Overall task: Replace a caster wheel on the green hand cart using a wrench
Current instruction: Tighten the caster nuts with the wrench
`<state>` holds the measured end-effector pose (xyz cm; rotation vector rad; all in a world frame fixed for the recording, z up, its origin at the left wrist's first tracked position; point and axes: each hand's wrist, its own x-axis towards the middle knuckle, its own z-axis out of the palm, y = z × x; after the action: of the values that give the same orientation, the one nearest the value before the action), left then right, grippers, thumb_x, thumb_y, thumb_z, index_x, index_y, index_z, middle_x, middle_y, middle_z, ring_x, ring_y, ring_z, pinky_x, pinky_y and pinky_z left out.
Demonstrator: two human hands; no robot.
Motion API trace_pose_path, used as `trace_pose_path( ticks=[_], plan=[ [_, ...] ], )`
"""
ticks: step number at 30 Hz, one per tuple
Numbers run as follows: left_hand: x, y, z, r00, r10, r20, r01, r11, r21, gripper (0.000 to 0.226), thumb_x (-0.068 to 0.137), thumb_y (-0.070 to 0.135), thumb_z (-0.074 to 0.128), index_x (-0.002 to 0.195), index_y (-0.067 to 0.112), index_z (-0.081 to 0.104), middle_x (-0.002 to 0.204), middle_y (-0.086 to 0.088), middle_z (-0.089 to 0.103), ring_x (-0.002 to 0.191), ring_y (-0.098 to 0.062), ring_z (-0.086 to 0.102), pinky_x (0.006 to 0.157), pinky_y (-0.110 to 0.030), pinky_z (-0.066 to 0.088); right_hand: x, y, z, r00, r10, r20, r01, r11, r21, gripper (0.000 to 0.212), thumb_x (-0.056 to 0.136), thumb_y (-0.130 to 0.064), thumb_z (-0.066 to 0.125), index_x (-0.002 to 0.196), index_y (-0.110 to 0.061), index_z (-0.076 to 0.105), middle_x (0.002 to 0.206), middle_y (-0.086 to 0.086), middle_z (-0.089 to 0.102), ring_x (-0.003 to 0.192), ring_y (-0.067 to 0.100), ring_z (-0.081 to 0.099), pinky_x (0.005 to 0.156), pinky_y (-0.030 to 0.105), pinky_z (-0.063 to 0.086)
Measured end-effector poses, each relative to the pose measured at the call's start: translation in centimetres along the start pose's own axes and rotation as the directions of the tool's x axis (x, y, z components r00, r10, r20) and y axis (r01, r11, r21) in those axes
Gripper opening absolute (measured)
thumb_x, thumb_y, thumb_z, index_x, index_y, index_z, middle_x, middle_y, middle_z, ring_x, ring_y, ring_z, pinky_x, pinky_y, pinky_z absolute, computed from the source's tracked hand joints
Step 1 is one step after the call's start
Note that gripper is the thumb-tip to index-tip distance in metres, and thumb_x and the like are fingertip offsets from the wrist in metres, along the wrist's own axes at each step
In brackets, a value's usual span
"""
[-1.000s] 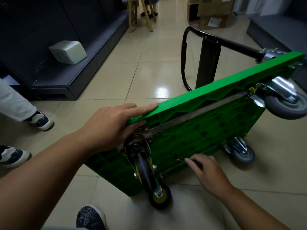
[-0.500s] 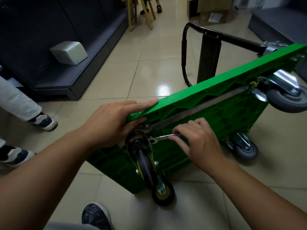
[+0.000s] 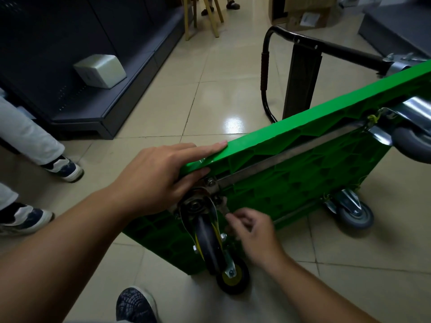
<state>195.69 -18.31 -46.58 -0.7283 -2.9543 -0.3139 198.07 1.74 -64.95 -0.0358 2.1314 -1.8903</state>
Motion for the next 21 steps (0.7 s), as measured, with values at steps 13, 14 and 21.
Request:
trace_pose_path(
  ticks=[13, 14, 21],
  plan=[
    [-0.3, 0.3, -0.1, 1.000, -0.001, -0.023, 0.001, 1.000, -0.019, 0.057, 0.100, 0.043, 0.056, 0.154, 0.052, 0.038, 0.123, 0.013, 0.071, 0.095, -0.020, 0.070, 0.075, -0.045, 0.057, -4.2, 2.8, -7.3, 0.985, -0.171, 0.007, 0.149, 0.836, -0.528, 0.014, 0.097, -0.032, 0.062, 0.085, -0.027, 0.059, 0.068, -0.007, 0.058, 0.061, 0.011, 0.054, 0.058, 0.035, 0.047],
    [-0.3, 0.3, -0.1, 1.000, 0.000, -0.030, -0.001, 1.000, -0.019, 0.057, 0.100, 0.042, 0.057, 0.153, 0.052, 0.039, 0.126, 0.013, 0.071, 0.097, -0.021, 0.071, 0.077, -0.045, 0.057, -3.4, 1.4, -8.7, 0.942, -0.333, 0.043, 0.282, 0.719, -0.635, 0.011, 0.096, -0.034, 0.061, 0.087, -0.027, 0.061, 0.072, -0.010, 0.060, 0.064, 0.011, 0.055, 0.059, 0.037, 0.049],
    [-0.1, 0.4, -0.2, 1.000, -0.005, 0.004, 0.005, 1.000, -0.016, 0.060, 0.102, 0.038, 0.057, 0.156, 0.051, 0.034, 0.132, 0.006, 0.069, 0.111, -0.024, 0.068, 0.087, -0.049, 0.057, 0.9, -9.3, -11.1, 0.568, -0.683, 0.460, 0.669, 0.057, -0.741, 0.009, 0.092, -0.024, 0.073, 0.090, -0.016, 0.068, 0.072, -0.001, 0.065, 0.060, 0.022, 0.058, 0.062, 0.035, 0.047]
  ],
)
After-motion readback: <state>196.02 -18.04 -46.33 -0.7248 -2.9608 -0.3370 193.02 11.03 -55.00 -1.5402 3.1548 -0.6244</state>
